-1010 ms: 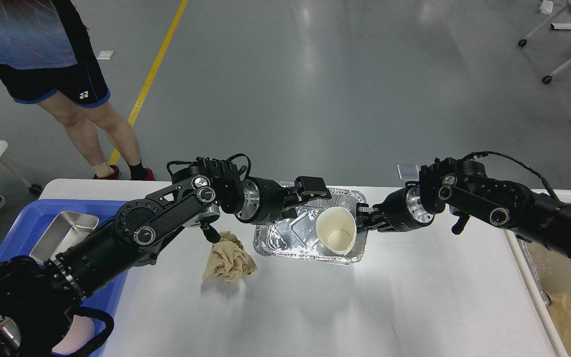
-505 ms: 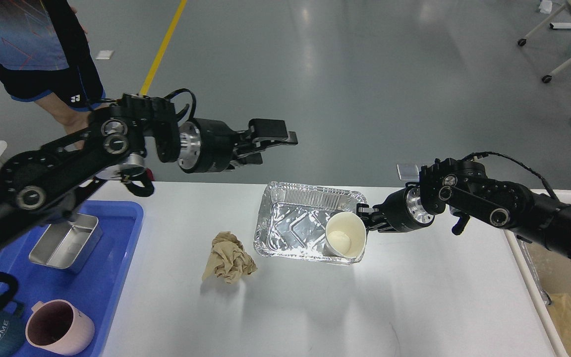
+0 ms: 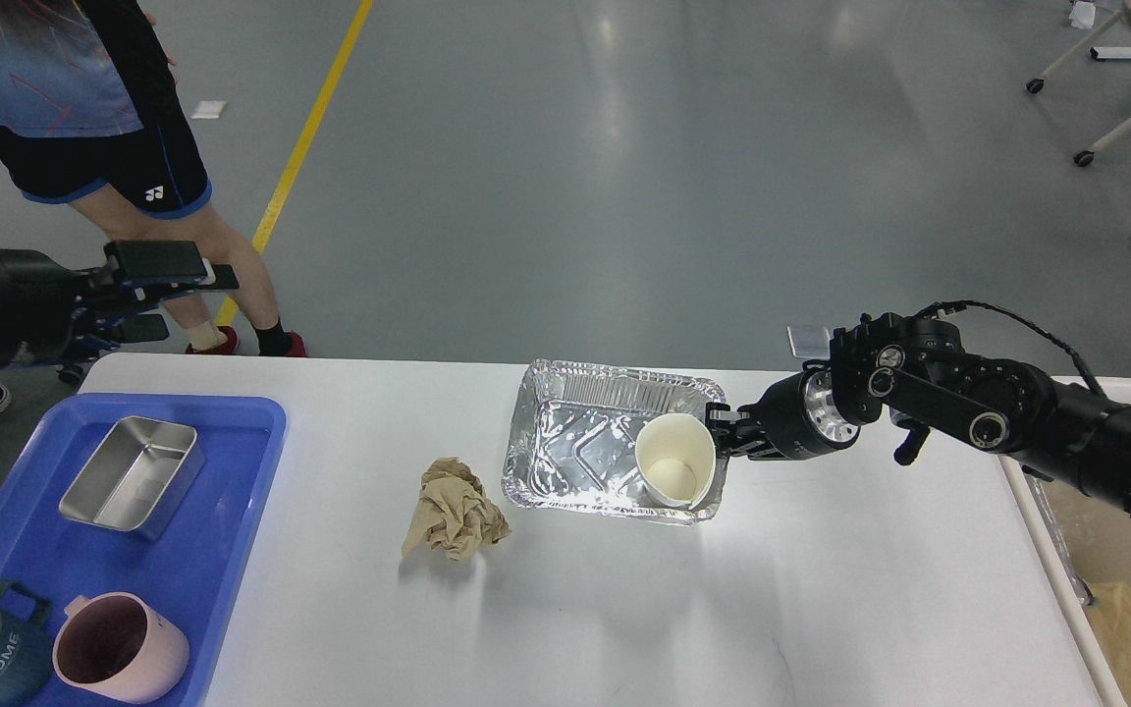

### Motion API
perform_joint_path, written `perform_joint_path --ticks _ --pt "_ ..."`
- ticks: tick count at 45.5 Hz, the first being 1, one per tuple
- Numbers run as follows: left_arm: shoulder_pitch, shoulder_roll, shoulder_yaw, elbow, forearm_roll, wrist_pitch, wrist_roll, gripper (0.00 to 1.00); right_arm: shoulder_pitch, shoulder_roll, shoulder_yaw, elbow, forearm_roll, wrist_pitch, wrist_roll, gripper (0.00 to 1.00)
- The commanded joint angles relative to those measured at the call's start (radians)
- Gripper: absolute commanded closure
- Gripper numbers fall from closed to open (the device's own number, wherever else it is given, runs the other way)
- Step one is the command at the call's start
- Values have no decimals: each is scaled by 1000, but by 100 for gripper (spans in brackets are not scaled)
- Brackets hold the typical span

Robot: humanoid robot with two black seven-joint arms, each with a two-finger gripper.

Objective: Tidy desktop
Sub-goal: 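Withdraw the left gripper and swing it toward the crumpled paper towel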

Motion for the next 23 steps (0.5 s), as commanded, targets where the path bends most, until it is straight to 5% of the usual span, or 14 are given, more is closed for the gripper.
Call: perform_joint_path --ticks 1,10,23 --pt "2 111 4 -16 -36 -58 -3 4 -1 -2 1 1 0 0 0 100" --pt "14 113 10 -4 -37 -50 -5 4 -9 -2 3 0 0 0 0 100" --pt "66 -185 125 39 -17 131 15 4 -14 0 1 0 0 -9 0 100"
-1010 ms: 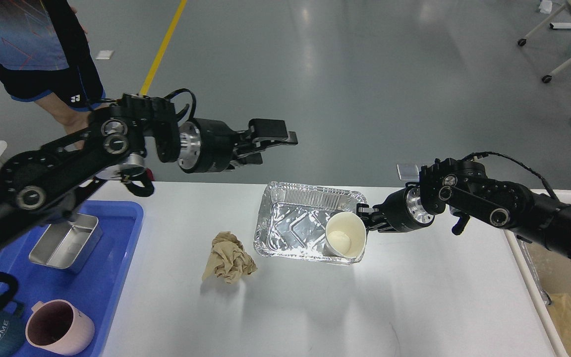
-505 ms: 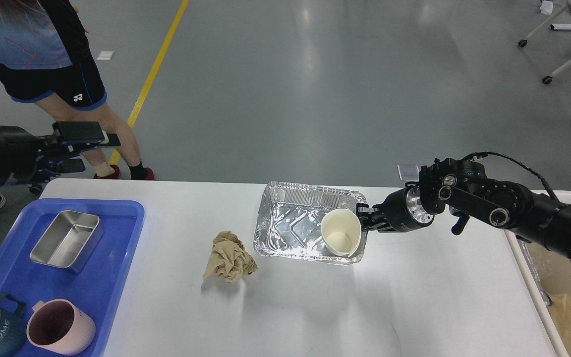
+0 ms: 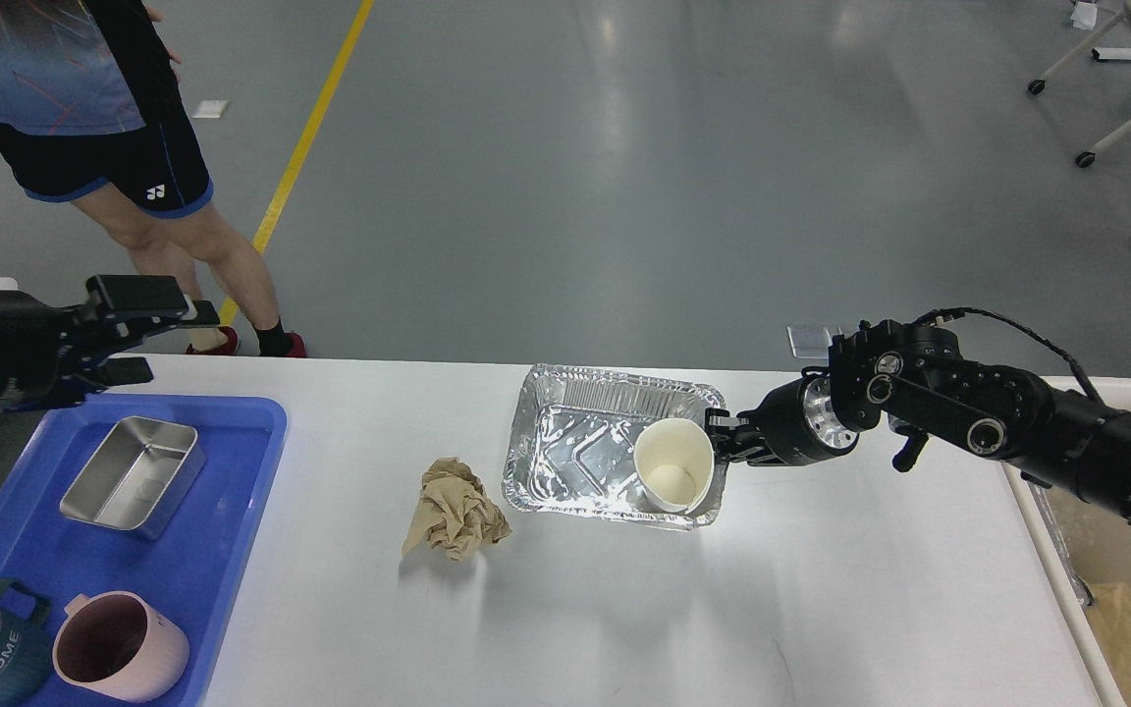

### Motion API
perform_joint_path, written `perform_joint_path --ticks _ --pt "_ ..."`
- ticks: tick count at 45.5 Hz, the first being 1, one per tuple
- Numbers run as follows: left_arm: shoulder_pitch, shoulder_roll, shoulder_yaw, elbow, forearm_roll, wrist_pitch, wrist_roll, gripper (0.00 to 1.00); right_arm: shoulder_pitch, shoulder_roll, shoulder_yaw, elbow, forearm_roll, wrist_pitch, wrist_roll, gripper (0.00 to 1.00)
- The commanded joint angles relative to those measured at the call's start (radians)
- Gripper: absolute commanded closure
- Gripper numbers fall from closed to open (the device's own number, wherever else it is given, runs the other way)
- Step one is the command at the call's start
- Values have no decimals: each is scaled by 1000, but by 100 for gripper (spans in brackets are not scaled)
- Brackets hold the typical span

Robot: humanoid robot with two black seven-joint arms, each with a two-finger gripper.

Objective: Tidy desktop
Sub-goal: 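Withdraw the left gripper and swing it toward the crumpled paper towel, then grasp the crumpled beige paper towel with the left gripper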

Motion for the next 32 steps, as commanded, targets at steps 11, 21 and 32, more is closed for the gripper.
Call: perform_joint_path --ticks 11,21,32 --pt "13 -442 217 262 37 155 9 4 -2 -5 -1 0 1 -1 0 100" --pt "7 -661 252 492 37 162 9 4 -9 -8 -1 0 1 -1 0 100" --pt "5 -836 261 682 37 162 9 4 -9 -6 -1 -3 -1 -1 0 100"
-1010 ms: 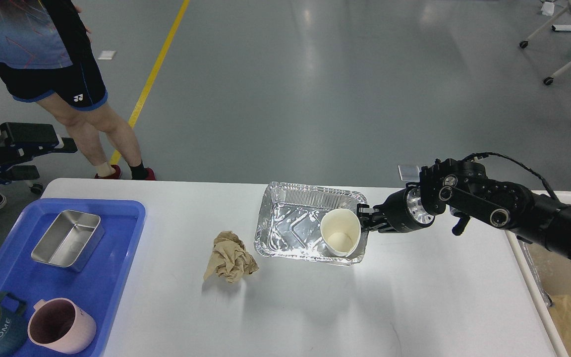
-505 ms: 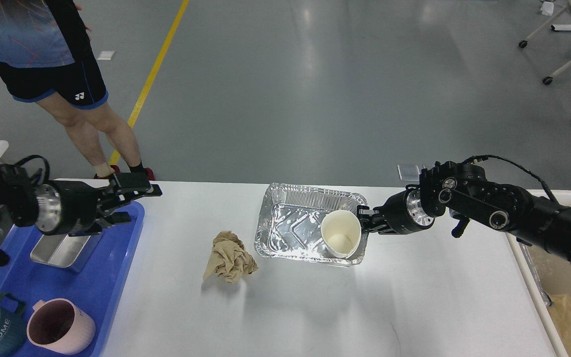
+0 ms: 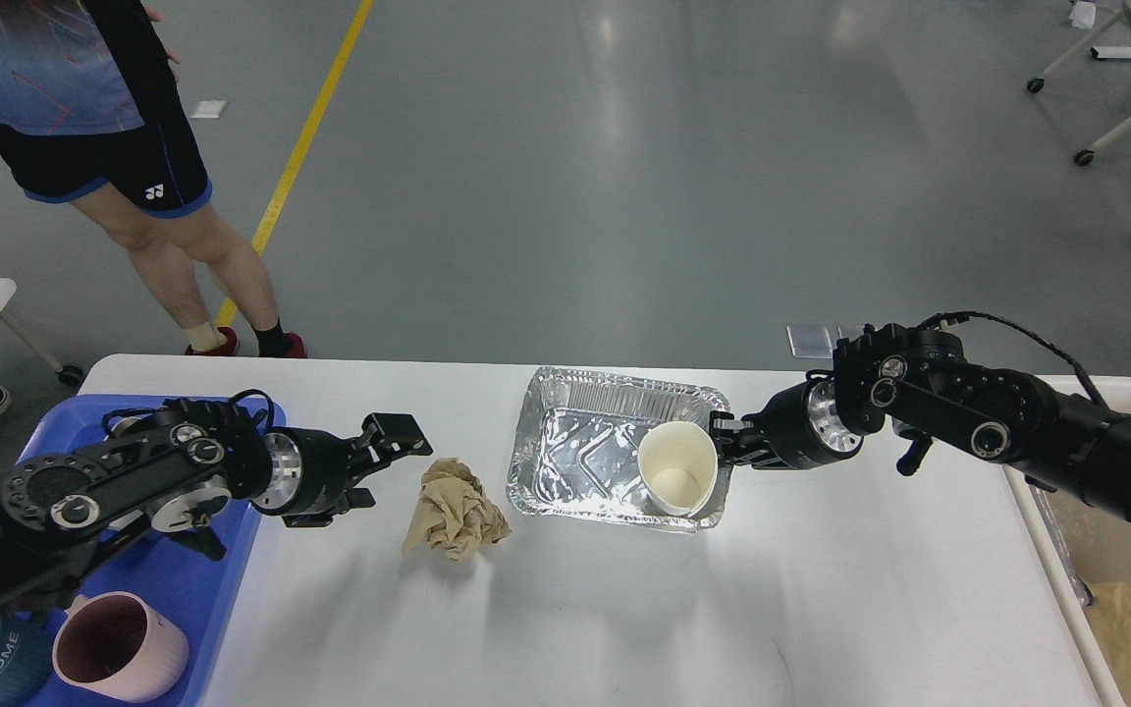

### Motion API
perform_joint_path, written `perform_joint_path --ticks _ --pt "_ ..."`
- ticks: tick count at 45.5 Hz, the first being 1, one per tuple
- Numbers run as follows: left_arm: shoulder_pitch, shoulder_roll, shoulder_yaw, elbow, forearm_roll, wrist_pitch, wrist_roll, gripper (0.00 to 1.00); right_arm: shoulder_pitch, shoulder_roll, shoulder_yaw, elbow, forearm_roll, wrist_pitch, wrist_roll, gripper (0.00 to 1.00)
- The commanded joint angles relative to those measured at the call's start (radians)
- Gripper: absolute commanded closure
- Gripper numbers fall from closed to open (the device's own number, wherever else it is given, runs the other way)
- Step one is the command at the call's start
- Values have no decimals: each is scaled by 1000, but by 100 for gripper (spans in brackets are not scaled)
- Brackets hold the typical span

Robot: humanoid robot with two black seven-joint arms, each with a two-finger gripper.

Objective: Tidy desktop
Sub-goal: 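Grasp the crumpled beige paper towel with the left gripper, then lift the paper towel with the left gripper and carry it over the foil tray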

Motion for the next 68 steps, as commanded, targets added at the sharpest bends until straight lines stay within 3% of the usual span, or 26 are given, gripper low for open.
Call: perform_joint_path --ticks 1,14,24,32,37,40,45,54,55,59,68 --pt "-2 -78 15 89 0 0 0 4 -2 1 0 -2 0 0 0 100" --pt "2 -213 66 218 0 7 0 7 -13 -4 1 -2 -3 -1 2 100" --pt "-1 -236 135 230 3 64 -9 41 -20 -7 0 -2 -3 -11 2 100" --pt "-8 -261 135 229 3 61 14 79 -27 -7 0 -2 -6 -11 2 100" --pt "-13 -244 133 218 2 63 35 95 -27 -7 0 -2 -6 -12 2 100" --pt "-33 -227 127 212 -5 60 51 98 -27 -7 0 -2 -8 -12 2 100" --pt "-74 -141 121 134 -12 55 78 99 -27 -7 0 -2 -8 -12 2 100" --pt "-171 136 124 -213 -15 47 81 99 -27 -7 0 -2 -8 -12 2 100" --pt "-192 214 123 -300 -17 29 80 99 -27 -7 0 -2 -8 -12 2 100" --pt "-241 382 123 -455 -23 -28 74 99 -27 -7 0 -2 -8 -12 2 100" --pt "-321 672 77 -638 -41 -157 72 98 -27 -2 0 -2 -8 -14 2 100"
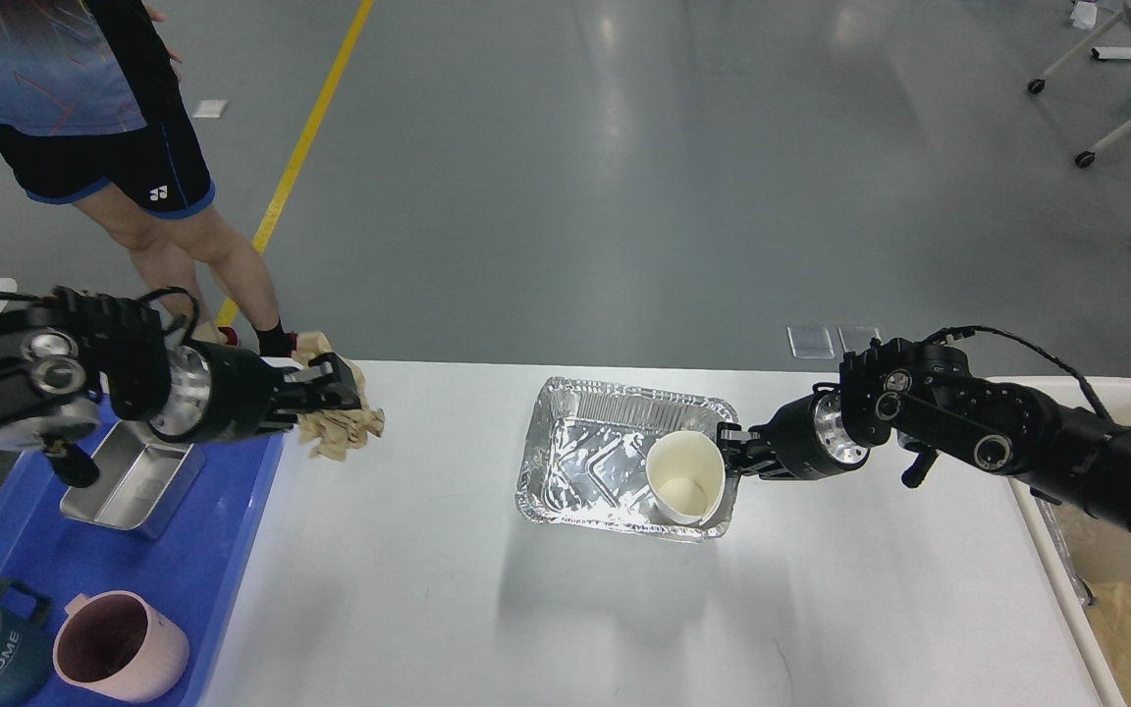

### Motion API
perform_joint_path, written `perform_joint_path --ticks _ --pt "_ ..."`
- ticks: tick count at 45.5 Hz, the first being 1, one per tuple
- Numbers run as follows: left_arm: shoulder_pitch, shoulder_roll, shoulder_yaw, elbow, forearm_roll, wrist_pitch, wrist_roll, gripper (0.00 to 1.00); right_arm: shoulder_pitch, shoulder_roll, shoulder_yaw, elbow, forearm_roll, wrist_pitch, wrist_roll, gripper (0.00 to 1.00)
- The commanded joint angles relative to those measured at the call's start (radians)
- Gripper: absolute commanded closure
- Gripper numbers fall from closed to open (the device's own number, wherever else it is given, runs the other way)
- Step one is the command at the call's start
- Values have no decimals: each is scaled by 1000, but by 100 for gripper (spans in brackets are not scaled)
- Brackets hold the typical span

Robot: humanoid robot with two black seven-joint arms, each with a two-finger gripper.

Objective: Tidy desktop
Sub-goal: 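Lift the paper towel with the left gripper and carry it over the foil tray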

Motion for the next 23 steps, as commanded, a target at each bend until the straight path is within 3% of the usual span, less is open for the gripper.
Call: perform_joint_path --ticks 1,14,23 --pt "-45 171 -48 -96 -8 -83 -2 98 1 3 0 0 0 -1 0 100" --pt "-46 378 -260 -123 -102 -290 -4 98 1 0 -1 2 0 -1 -2 100" --pt "-48 382 -318 -121 -122 -308 -4 98 1 0 0 2 0 -1 0 100"
